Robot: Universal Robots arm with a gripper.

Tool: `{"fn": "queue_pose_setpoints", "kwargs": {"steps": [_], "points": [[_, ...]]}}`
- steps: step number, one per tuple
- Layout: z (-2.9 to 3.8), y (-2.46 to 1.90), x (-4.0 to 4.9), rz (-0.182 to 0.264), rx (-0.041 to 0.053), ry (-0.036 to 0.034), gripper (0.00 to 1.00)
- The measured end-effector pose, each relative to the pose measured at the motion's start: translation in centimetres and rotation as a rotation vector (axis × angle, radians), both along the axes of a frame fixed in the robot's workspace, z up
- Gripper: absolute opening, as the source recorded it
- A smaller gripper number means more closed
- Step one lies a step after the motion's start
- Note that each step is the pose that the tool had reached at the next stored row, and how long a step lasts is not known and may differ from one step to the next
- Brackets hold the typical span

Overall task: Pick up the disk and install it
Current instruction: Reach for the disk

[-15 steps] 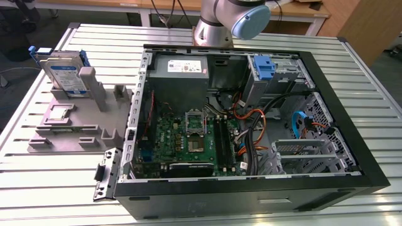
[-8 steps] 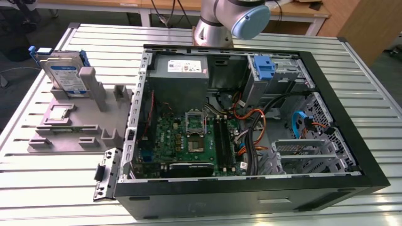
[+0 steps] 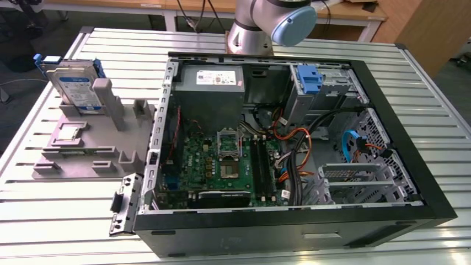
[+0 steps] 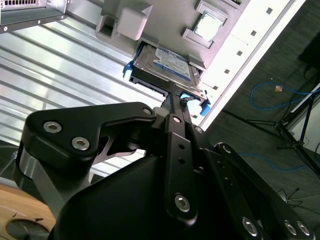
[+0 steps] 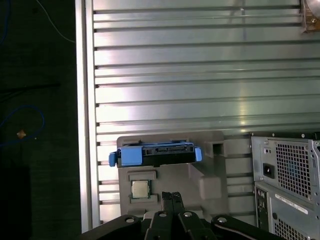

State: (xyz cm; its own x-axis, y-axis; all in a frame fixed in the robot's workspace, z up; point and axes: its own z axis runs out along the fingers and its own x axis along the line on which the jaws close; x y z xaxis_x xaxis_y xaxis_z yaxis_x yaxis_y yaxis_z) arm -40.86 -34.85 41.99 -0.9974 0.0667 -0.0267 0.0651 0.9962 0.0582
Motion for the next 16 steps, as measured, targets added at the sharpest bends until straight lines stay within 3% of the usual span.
{"fn": "queue_pose_setpoints", "kwargs": {"steps": [5,10,16], "points": [[-0.65,0.05,0.00,0.000,-0.0001,0.0001,0.11],[-1.43,0.44,-0.03,0.000,-0.0005,0.0000,0.11],[-1.86,0.61,-0.02,0.000,-0.0021,0.0002,0.11]]}}
